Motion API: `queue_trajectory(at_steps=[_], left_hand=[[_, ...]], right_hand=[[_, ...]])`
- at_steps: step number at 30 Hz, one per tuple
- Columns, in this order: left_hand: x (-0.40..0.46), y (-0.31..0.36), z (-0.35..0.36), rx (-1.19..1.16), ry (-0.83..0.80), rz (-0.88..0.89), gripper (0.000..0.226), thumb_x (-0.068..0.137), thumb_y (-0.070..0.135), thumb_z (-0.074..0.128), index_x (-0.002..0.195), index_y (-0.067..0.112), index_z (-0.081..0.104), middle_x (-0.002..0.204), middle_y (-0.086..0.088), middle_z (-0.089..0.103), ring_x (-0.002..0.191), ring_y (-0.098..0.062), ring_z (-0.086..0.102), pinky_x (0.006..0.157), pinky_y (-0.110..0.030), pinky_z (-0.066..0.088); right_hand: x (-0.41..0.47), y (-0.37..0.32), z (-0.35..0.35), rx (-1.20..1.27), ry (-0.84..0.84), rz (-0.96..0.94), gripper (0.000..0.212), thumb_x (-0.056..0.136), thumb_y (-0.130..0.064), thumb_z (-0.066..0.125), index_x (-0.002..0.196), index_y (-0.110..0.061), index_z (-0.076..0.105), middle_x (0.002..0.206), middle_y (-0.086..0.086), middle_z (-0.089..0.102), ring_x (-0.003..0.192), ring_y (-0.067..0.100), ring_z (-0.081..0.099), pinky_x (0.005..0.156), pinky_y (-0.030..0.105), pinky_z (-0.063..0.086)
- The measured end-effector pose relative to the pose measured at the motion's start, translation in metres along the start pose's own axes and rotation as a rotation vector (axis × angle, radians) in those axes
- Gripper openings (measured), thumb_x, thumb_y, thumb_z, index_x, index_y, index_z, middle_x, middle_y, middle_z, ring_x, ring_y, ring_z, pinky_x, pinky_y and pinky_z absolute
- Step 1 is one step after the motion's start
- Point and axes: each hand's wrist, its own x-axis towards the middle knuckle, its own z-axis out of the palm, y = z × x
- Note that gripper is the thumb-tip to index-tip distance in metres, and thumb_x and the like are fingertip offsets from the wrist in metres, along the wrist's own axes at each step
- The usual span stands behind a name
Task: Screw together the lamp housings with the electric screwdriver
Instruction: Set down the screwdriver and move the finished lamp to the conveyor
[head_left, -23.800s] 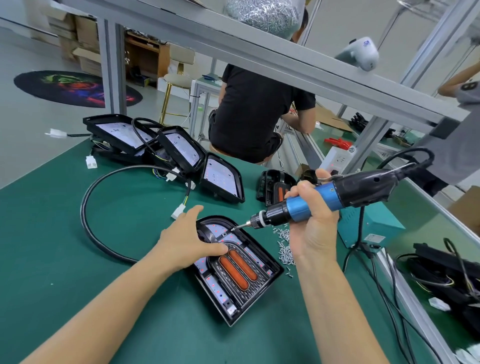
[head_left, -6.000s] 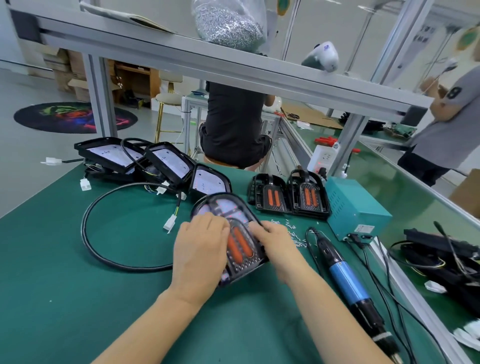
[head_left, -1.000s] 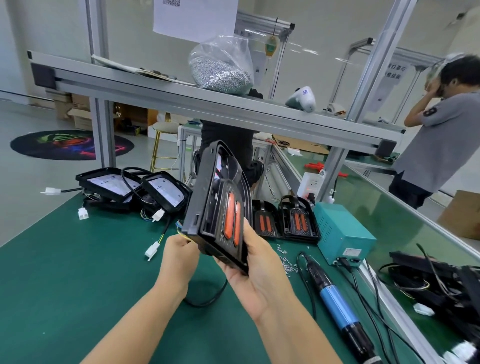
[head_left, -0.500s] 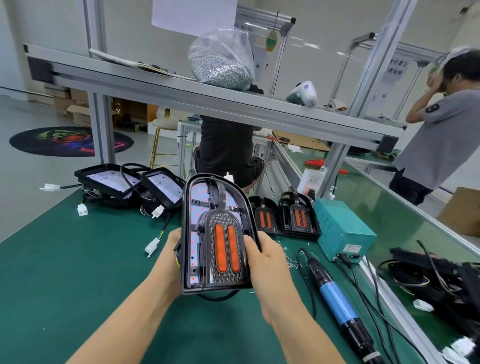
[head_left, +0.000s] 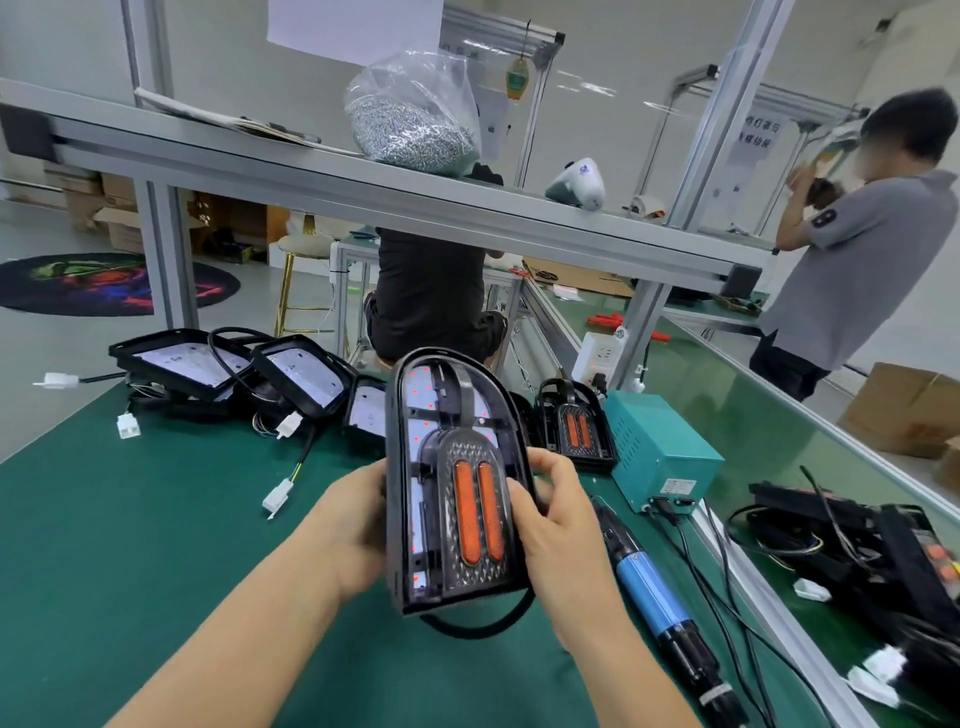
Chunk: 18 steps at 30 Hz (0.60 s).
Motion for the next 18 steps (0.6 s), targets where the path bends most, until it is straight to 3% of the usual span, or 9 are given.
queue_trajectory(at_steps=[2, 3, 4, 6, 9, 11, 13, 15, 18], left_hand=[[-0.003, 0.003, 0.006, 0.023, -0.12, 0.033, 0.046, 0.096, 0.039, 0.04, 0.094, 0.005, 0.071, 0.104, -0.016, 0.068, 0.095, -0.032, 0.064, 0.099, -0.045, 0.045], [-0.005, 0.004, 0.009, 0.038, -0.181, 0.029, 0.058, 0.095, 0.052, 0.036, 0.107, 0.005, 0.07, 0.115, -0.016, 0.066, 0.108, -0.033, 0.061, 0.106, -0.048, 0.038], [-0.007, 0.001, 0.013, 0.057, -0.234, 0.017, 0.068, 0.091, 0.061, 0.034, 0.113, 0.007, 0.069, 0.119, -0.015, 0.066, 0.114, -0.032, 0.06, 0.105, -0.047, 0.039], [-0.007, -0.008, 0.024, 0.141, -0.317, 0.025, 0.065, 0.086, 0.064, 0.039, 0.116, 0.015, 0.069, 0.119, -0.01, 0.067, 0.114, -0.027, 0.062, 0.092, -0.04, 0.051], [-0.007, -0.025, 0.044, 0.209, -0.278, 0.079, 0.051, 0.076, 0.046, 0.063, 0.115, 0.014, 0.068, 0.112, -0.01, 0.07, 0.1, -0.026, 0.068, 0.074, -0.033, 0.058], [-0.002, -0.035, 0.053, 0.214, -0.202, 0.116, 0.042, 0.079, 0.036, 0.063, 0.11, 0.009, 0.068, 0.102, -0.013, 0.073, 0.085, -0.027, 0.072, 0.062, -0.033, 0.058], [0.0, -0.038, 0.065, 0.226, -0.171, 0.132, 0.032, 0.088, 0.031, 0.057, 0.108, 0.007, 0.067, 0.097, -0.016, 0.073, 0.076, -0.028, 0.072, 0.057, -0.034, 0.057], [0.005, -0.041, 0.073, 0.252, -0.178, 0.126, 0.03, 0.089, 0.032, 0.056, 0.103, 0.009, 0.069, 0.096, -0.018, 0.073, 0.075, -0.03, 0.072, 0.058, -0.037, 0.057], [0.012, -0.044, 0.083, 0.301, -0.228, 0.096, 0.028, 0.083, 0.036, 0.061, 0.093, 0.014, 0.074, 0.096, -0.017, 0.073, 0.075, -0.031, 0.072, 0.062, -0.042, 0.057]], right_hand=[[-0.001, 0.005, -0.014, -0.136, 0.119, -0.05, 0.022, 0.096, -0.02, 0.056, 0.115, -0.028, 0.06, 0.093, -0.011, 0.072, 0.086, 0.007, 0.065, 0.082, 0.025, 0.051], [-0.002, 0.007, -0.02, -0.184, 0.159, -0.063, 0.022, 0.096, -0.02, 0.056, 0.115, -0.029, 0.063, 0.095, -0.014, 0.072, 0.09, 0.006, 0.064, 0.085, 0.025, 0.05], [-0.004, 0.009, -0.024, -0.21, 0.191, -0.073, 0.022, 0.096, -0.019, 0.055, 0.111, -0.031, 0.065, 0.093, -0.017, 0.071, 0.089, 0.004, 0.064, 0.083, 0.023, 0.049], [-0.009, 0.012, -0.032, -0.242, 0.259, -0.076, 0.02, 0.095, -0.019, 0.056, 0.102, -0.035, 0.066, 0.084, -0.021, 0.07, 0.08, 0.002, 0.062, 0.072, 0.015, 0.046], [-0.015, 0.017, -0.044, -0.256, 0.33, -0.067, 0.014, 0.094, -0.019, 0.058, 0.098, -0.029, 0.067, 0.074, -0.011, 0.069, 0.068, 0.008, 0.059, 0.063, 0.017, 0.046], [-0.02, 0.019, -0.052, -0.218, 0.329, -0.031, 0.014, 0.095, -0.021, 0.057, 0.102, -0.027, 0.068, 0.078, -0.007, 0.071, 0.07, 0.014, 0.062, 0.066, 0.028, 0.052], [-0.024, 0.021, -0.06, -0.142, 0.323, 0.005, 0.016, 0.095, -0.024, 0.058, 0.108, -0.028, 0.067, 0.087, -0.011, 0.073, 0.078, 0.01, 0.068, 0.07, 0.026, 0.055], [-0.031, 0.023, -0.071, -0.025, 0.302, 0.038, 0.017, 0.094, -0.026, 0.061, 0.109, -0.033, 0.066, 0.097, -0.014, 0.073, 0.089, 0.009, 0.07, 0.075, 0.024, 0.055], [-0.044, 0.029, -0.088, 0.197, 0.231, 0.109, 0.034, 0.089, -0.034, 0.069, 0.121, -0.038, 0.06, 0.117, -0.016, 0.068, 0.11, 0.009, 0.064, 0.096, 0.035, 0.051]])
